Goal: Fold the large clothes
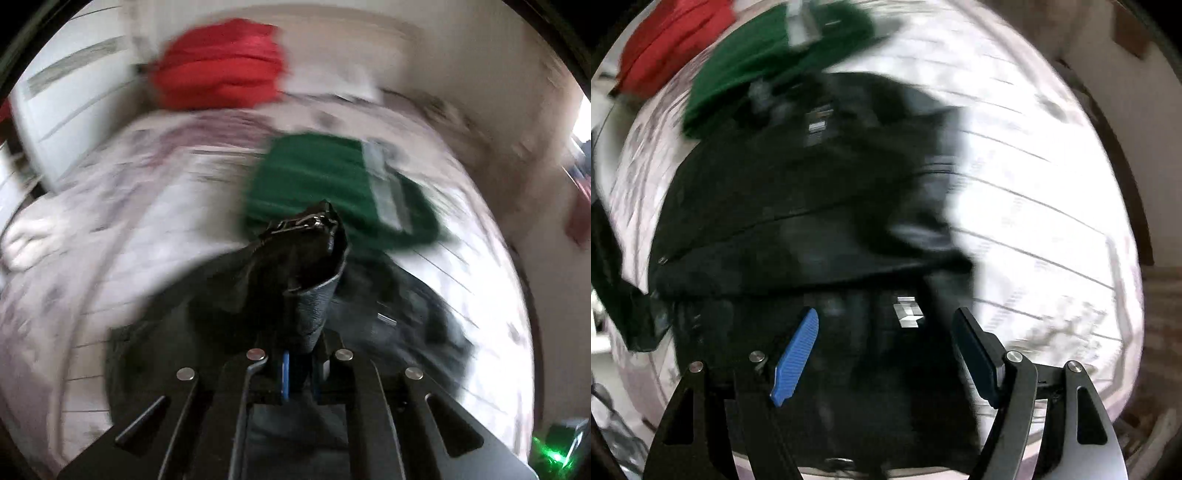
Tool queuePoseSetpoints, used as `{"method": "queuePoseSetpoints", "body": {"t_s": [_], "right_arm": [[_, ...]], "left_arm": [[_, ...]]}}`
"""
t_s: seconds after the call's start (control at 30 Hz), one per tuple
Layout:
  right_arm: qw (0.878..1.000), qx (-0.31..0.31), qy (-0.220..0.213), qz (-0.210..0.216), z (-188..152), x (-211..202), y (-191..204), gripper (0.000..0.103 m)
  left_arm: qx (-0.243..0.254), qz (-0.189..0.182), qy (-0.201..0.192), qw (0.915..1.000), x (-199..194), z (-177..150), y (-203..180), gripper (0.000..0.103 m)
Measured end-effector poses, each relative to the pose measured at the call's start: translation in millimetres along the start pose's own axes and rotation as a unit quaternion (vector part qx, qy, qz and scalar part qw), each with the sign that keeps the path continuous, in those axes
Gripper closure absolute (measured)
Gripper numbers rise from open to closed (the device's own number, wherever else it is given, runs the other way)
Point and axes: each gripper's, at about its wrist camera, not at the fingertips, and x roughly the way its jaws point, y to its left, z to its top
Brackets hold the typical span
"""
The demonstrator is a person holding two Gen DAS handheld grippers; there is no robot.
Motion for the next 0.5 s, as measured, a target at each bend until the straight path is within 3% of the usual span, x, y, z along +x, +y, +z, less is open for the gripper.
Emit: {"method": "queuePoseSetpoints", "body": {"t_s": [0.13,0.3,0.33,0.4,0.47,0.5], "right_arm": [[0.999,0.034,0.007,-0.015,2.0,8.7,-46.7,0.026],[0.998,0.053,0.018,-0.014,1.8,21.1,-77.7,0.026],[0.998,0.055,0.021,-0.007,2.1,22.4,-82.4,0.026],[0.998,0.060,0.029,0.014,3.5,23.7,-90.3,0.025],[0.996,0.067,0.037,0.035,4.9,22.6,-97.9,0.020],[0.996,0.069,0.038,0.042,5.4,21.2,-100.0,0.020]], "left_arm": [[0.053,-0.040,0.043,0.9969,26.5,-20.6,-66.8,0.099],[0.120,-0.027,0.076,0.9895,49.7,-46.6,-102.9,0.098],[0.126,-0.031,0.083,0.9881,51.1,-48.3,-101.9,0.092],[0.112,-0.049,0.089,0.9885,46.9,-48.8,-90.1,0.090],[0.088,-0.072,0.096,0.9889,33.7,-48.7,-75.1,0.080],[0.073,-0.081,0.099,0.9891,26.0,-48.4,-68.6,0.061]]}}
